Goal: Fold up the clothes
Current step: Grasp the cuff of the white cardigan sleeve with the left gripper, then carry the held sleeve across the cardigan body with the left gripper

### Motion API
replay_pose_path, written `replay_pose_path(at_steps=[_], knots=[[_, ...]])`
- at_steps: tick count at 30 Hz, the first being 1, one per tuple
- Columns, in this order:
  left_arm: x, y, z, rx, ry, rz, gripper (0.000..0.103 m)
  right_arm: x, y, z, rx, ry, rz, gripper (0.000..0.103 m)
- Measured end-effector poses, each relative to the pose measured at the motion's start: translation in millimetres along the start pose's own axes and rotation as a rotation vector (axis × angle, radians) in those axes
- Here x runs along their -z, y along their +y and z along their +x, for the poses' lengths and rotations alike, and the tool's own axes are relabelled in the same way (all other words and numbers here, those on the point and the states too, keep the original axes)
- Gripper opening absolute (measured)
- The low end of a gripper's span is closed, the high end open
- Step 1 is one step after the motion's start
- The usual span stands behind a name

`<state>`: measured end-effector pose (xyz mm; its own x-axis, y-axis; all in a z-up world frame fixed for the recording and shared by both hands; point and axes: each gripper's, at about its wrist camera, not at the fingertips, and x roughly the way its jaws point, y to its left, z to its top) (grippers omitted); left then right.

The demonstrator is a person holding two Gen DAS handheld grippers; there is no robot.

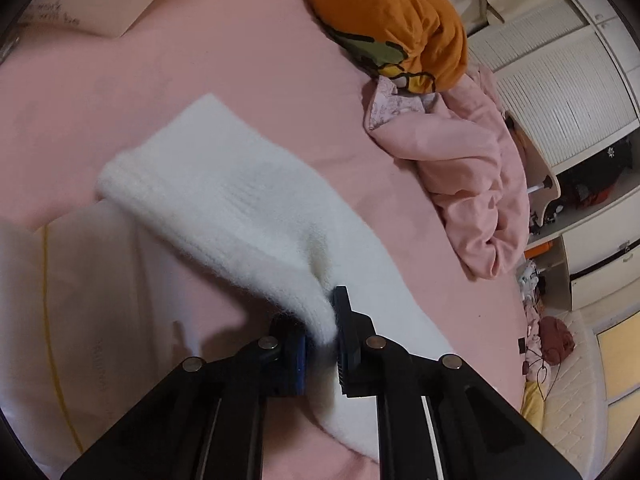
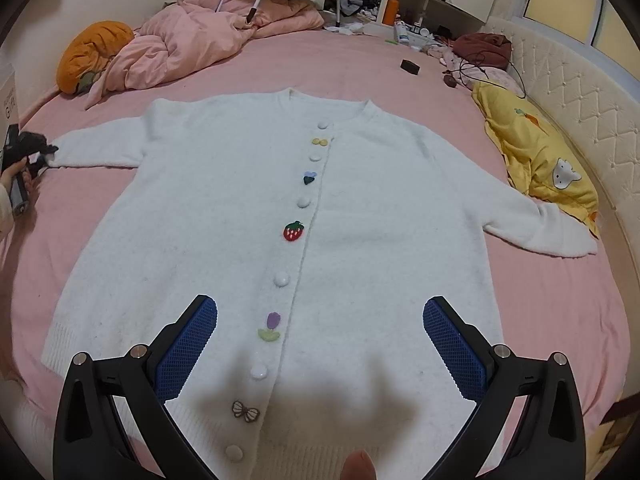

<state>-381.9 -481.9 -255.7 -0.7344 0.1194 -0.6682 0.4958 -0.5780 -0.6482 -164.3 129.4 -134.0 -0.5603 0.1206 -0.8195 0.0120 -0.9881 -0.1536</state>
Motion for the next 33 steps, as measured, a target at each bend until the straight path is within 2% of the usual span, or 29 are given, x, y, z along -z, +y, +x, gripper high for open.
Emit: replay_pose_path(at_steps=[4, 8, 12, 16, 20, 25, 29, 33], knots=[[5, -16, -13, -0.023, -0.073, 0.085, 0.011, 1, -1, -2, -0.002, -0.002, 0.001, 0.103], [8, -37, -30, 0.012, -0.129, 0.134, 0.011, 1, -2, -4, -0.007, -0.01, 0.004, 0.103], [17, -74, -44, -0.01, -0.172, 0.238, 0.011, 3, -6, -6, -0.026, -0.013, 0.026, 0.103], [38, -122, -56, 0.012, -0.191, 0.343, 0.01, 6, -16, -12, -0.023, -0.034, 0.044, 0.103], [78, -187, -65, 0.009, -0.225, 0.517, 0.01, 13, -36, -15, -0.017, -0.037, 0.089, 0.103], [141, -265, -60, 0.064, -0.201, 0.662, 0.01, 22, -69, -20, -0.004, -0.049, 0.162, 0.103], [202, -321, -48, 0.113, -0.163, 0.766, 0.01, 31, -95, -23, 0.006, -0.06, 0.21, 0.103], [279, -378, -33, 0.153, -0.128, 0.921, 0.01, 43, -126, -23, 0.024, -0.07, 0.261, 0.103]])
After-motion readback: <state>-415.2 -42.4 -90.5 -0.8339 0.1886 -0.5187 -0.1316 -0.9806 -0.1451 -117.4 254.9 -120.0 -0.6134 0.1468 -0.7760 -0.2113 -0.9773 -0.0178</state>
